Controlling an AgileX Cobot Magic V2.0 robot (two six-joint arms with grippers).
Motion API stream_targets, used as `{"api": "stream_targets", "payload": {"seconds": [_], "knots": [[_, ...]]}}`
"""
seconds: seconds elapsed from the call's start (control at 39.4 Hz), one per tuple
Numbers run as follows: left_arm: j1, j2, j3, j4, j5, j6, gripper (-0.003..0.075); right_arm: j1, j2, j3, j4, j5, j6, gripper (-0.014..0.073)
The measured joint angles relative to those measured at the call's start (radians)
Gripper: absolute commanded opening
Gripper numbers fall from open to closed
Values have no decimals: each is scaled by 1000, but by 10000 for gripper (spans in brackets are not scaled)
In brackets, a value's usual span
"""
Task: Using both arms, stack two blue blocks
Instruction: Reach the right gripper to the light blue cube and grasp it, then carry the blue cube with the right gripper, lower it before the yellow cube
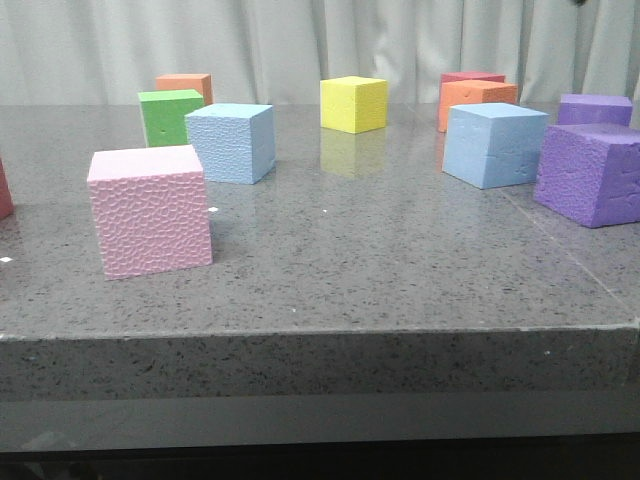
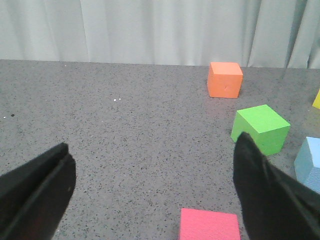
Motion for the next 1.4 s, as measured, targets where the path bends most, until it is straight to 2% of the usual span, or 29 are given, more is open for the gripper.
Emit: {"api": "stream_targets", "payload": {"seconds": [0.18,0.36,0.74,0.81,0.99,1.07,1.4], "knots": [[0,0,0,0,0,0,619,62,157,-126,2,57,-2,645],[0,0,0,0,0,0,619,76,297,-219,23,97,-2,645],[0,0,0,0,-2,0,619,76,420,-263,25,123,-3,642],[0,0,0,0,-2,0,619,76,428,-263,25,129,-3,603],[0,0,0,0,-2,0,619,76,432,-263,25,135,-3,395],[0,0,0,0,-2,0,619,76,432,-263,25,135,-3,337],[0,0,0,0,-2,0,619,80,417,-326,35,154,-3,318]]}}
